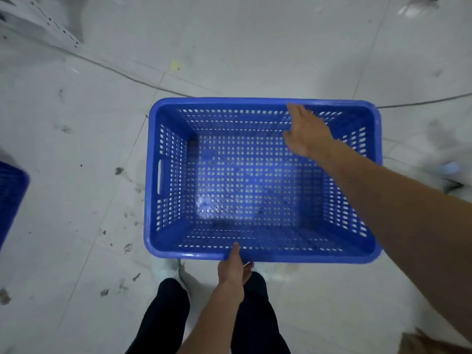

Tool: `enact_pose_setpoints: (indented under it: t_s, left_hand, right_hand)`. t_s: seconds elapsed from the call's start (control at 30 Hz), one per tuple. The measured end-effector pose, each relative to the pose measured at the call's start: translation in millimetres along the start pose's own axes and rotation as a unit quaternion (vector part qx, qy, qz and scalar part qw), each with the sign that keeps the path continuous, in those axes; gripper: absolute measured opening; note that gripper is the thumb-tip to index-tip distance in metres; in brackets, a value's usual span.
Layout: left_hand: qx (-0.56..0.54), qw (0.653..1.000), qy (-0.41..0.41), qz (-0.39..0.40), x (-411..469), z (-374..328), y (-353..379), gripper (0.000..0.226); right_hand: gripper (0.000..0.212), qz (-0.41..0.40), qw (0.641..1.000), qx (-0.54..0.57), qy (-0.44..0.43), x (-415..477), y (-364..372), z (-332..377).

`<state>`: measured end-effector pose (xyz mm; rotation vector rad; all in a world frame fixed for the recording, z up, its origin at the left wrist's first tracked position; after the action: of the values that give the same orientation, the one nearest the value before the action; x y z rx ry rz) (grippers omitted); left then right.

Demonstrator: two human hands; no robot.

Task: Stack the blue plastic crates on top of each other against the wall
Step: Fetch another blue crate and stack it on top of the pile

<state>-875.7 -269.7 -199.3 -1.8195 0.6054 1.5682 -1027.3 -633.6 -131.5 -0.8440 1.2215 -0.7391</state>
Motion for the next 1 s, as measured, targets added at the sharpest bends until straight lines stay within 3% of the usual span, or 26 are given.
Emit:
enact_pose_setpoints:
  t_s: [0.1, 0.27, 0.37, 0.53, 0.67, 1.0]
  left_hand:
    - [-0.071, 0.995, -0.057, 0.038, 16, 14, 7, 0.019]
    - [-0.106, 0.984, -0.102, 0.096, 32, 25, 18, 0.023]
    - [-0.142, 0.977, -0.102, 0.125, 27, 20, 21, 0.018]
    - [-0.096, 0.984, -0.093, 0.115, 17, 26, 12, 0.019]
    - [-0.114, 0.981, -0.099, 0.117, 0, 35, 1, 0.020]
    - [-0.164, 0.979, -0.036, 0.118, -95, 1, -44, 0.015]
  right_hand:
    - [0.066, -0.034, 0.999, 0.021, -0.011, 33, 7, 6]
    - [0.056, -0.050, 0.997, -0.060, -0.006, 71, 12, 3]
    - [0.038, -0.106, 0.987, -0.118, 0.012, 75, 2, 3]
    - [0.038, -0.035, 0.989, -0.141, 0.010, 68, 0, -9]
    - [0.037, -0.058, 0.988, -0.144, -0.011, 43, -23, -11]
    - [0.036, -0.118, 0.986, -0.111, -0.041, -14, -151, 64]
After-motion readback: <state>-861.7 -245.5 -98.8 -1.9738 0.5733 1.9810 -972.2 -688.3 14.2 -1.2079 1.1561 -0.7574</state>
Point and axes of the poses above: each hand's wrist, its own x-axis towards the middle knuckle, its own y-axis out of the palm, z = x × y, the point moved 8 cm from there along x, towards the middle knuckle, and after that the axes turned 10 degrees about -x, right-handed, at the moved point
